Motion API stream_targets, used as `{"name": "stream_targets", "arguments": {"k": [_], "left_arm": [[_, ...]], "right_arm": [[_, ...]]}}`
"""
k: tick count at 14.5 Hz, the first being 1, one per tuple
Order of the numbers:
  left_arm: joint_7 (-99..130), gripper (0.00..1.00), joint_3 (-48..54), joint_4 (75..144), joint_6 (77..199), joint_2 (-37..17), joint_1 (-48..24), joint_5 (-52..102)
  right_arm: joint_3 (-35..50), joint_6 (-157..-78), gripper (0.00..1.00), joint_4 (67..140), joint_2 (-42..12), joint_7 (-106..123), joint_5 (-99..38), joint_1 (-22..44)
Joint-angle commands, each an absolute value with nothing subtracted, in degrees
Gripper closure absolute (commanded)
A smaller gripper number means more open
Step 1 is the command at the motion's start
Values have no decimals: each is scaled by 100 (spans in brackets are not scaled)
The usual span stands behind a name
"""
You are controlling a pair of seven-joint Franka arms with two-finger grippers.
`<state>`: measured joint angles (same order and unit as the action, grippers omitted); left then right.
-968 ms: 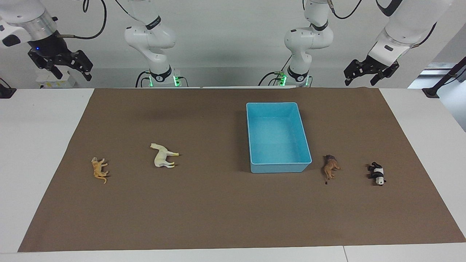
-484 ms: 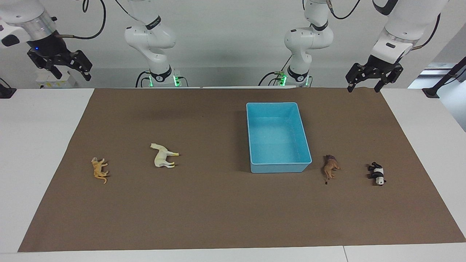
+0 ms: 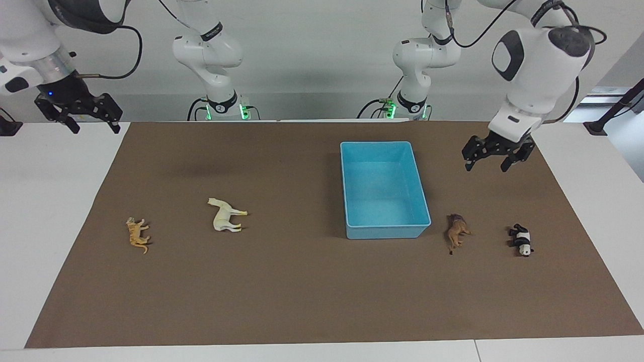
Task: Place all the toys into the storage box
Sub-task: 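Reach the brown horse with the left gripper while the right gripper reaches the dog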
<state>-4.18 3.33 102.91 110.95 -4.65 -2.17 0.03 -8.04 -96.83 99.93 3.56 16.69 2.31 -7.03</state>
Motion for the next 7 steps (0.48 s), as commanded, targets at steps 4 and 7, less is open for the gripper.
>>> {"name": "stream_targets", "arguments": {"k": [4,7], "left_arm": [[-1413,0,264,10739,12110,-1247,-316,18],[-1476,0,264,10757,12488,-1652,-334,18]], "right_arm": [[-738,-11204,0,10397,-745,2907,229,-1072],[-738,-12082,0,10555,-1229,3164,229,-1046]]}}
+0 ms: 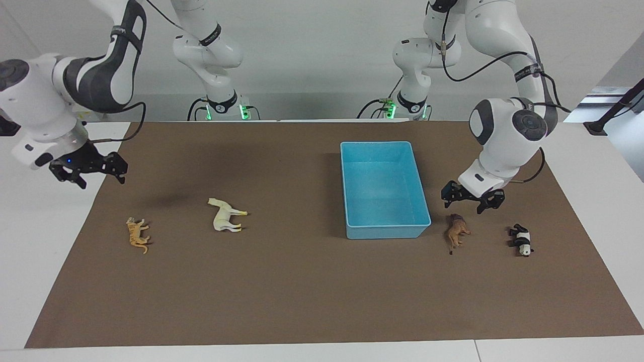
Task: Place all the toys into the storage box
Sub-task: 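Reach the brown horse with the left gripper while the right gripper reaches the dog, then carry the brown horse into the blue box with the left gripper and release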
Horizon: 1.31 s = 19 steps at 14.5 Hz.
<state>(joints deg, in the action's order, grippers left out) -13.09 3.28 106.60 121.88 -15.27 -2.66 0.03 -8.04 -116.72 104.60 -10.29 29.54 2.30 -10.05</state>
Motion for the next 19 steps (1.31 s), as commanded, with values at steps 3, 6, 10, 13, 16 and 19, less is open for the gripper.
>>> {"name": "stream_targets", "arguments": {"k": [3,6,10,13,16,19], "left_arm": [[-2108,0,202,10732,12542,-1801,-237,18],[-2118,0,149,10714,13138,-2056,-237,18],[-2145,0,141,10696,13367,-2214,-229,26],[-2145,0,88,10696,13447,-2294,-237,18],[-2153,22,70,10740,13439,-2303,-237,9],[-2074,79,70,10775,13438,-2303,-237,9]], "right_arm": [[-721,-12796,0,11012,-1239,3313,220,-879],[-703,-13050,0,10960,-1703,3962,-410,-897],[-703,-13359,0,10855,-2074,4306,-536,-896],[-703,-13368,0,10854,-2100,4473,-545,-896],[-703,-13534,0,10863,-2258,4683,-580,-896],[-694,-13597,2,10863,-2364,4878,-641,-958]]}}
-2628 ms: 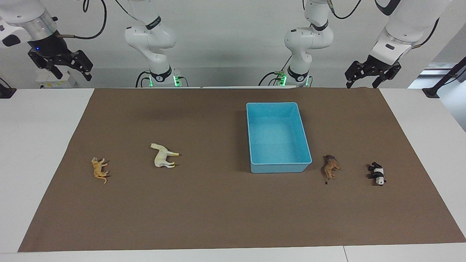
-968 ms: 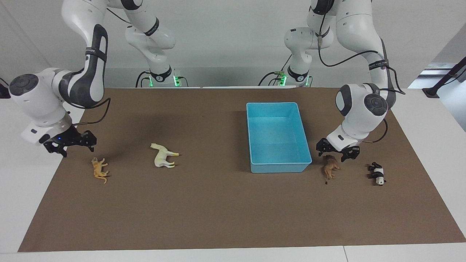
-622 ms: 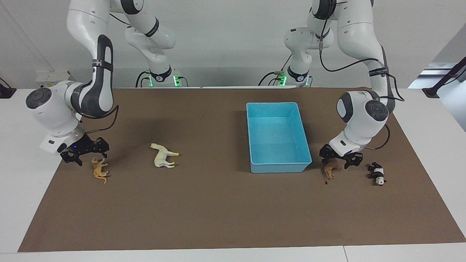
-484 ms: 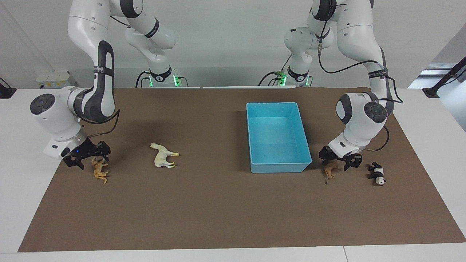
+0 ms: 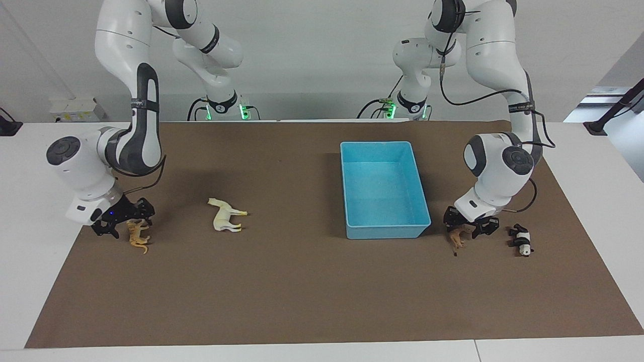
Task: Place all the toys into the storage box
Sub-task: 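Carry the brown horse into the blue box with the left gripper and release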
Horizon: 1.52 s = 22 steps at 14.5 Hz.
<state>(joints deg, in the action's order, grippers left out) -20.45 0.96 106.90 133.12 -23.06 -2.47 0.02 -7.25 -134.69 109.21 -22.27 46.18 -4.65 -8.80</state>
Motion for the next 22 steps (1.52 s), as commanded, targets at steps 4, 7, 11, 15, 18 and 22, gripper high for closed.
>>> {"name": "stream_targets", "arguments": {"k": [4,7,11,15,18,22], "left_arm": [[-1995,100,62,10443,13081,-2242,-211,9],[-1725,100,62,9495,11344,-1909,-254,9],[-461,99,106,9448,10303,-995,-736,9],[1149,89,114,9955,9974,-511,-1703,9],[1730,79,123,10791,10773,-185,-2170,9],[1653,0,123,10767,10793,-255,-2197,9]], "right_arm": [[-703,-13658,5,10872,-2391,4860,-799,-932],[-703,-13667,57,10881,-2452,4852,-966,-967],[-703,-13614,100,10863,-2452,4808,-1125,-976],[-729,-13299,100,10618,-2365,4755,-1116,-967],[-747,-12440,100,10144,-2110,4308,-959,-879],[-738,-11148,100,9528,-1548,3028,-668,-468]]}}
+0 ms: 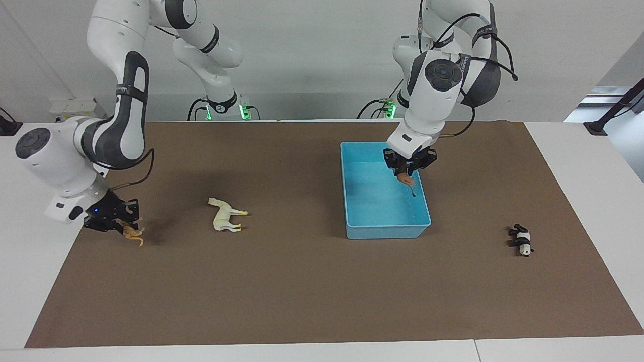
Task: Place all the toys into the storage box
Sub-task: 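Carry the brown horse into the blue box with the left gripper and release, then carry the tan dog into the box with the right gripper and release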
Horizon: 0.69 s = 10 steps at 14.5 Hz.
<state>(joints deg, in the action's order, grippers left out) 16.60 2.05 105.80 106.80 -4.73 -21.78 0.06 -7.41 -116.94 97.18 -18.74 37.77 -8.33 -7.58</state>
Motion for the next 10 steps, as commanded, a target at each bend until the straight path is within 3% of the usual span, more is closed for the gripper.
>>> {"name": "stream_targets", "arguments": {"k": [1,3,5,10], "left_arm": [[1600,0,123,10680,10784,-281,-2128,9],[1163,0,62,10443,10767,-412,-1996,9],[356,0,62,10284,10793,-457,-1392,9],[-2527,0,62,9591,11048,-1158,331,44]], "right_arm": [[-738,-10797,100,9336,-1451,2458,-668,-240],[-730,-10093,100,8818,-1371,1053,-624,322],[-729,-9521,100,8194,-1406,-711,-466,1156],[-721,-9738,100,8016,-1441,-4388,-299,3423]]}}
